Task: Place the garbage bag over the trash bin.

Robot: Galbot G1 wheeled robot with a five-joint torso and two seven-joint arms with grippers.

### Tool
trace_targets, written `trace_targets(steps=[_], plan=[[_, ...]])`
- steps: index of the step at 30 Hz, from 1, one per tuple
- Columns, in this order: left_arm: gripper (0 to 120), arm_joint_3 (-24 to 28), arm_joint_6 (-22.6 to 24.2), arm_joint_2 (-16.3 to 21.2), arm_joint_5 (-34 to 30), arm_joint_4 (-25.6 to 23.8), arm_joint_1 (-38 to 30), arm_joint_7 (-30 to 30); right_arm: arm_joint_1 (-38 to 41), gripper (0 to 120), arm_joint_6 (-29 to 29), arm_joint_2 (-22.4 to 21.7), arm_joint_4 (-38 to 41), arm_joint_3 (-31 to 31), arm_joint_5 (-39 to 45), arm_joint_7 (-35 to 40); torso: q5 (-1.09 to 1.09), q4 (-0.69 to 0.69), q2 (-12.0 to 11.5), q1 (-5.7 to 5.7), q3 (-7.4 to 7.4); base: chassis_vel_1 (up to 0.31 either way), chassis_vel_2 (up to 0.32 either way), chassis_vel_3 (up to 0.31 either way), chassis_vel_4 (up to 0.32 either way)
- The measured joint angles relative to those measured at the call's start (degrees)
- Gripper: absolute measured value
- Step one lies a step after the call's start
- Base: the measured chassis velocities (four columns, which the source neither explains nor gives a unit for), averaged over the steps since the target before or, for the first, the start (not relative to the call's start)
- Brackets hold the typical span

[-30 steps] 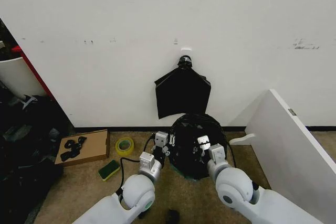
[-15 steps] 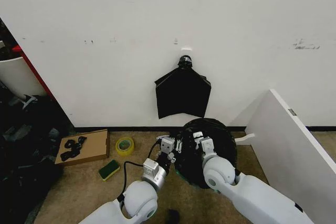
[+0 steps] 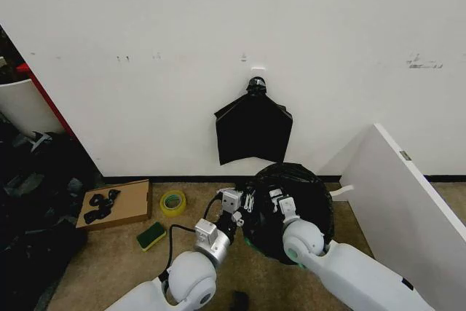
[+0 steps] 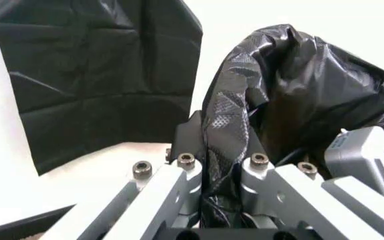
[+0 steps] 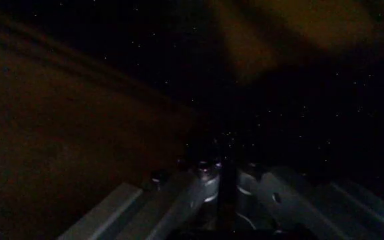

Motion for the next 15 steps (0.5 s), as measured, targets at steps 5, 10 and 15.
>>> trace_targets(steps=[5,10,15], plan=[[4,-0.5,-0.5,0.2,0.4,-0.1,0.2,0.4,-0.2,0,0.0,-0.3,0.4,0.4,0.3,0.0,0.00,0.00,0.0,0.00,0.00,0.000,0.000,0.000,0.000],[4,-1.3,-0.8,-0.3,0.8,1.0,-0.1,0.4,-2.0,0,0.0,-2.1,4.5,1.7,0.1,0.0,0.00,-0.01,0.0,0.00,0.00,0.000,0.000,0.000,0.000],[4,-1.7,-1.1,-0.5,0.8,1.8,-0.6,0.2,-4.3,0,-1.9,-4.1,11.6,2.2,1.7,0.7,-0.01,-0.01,0.0,-0.01,-0.01,0.000,0.000,0.000,0.000]])
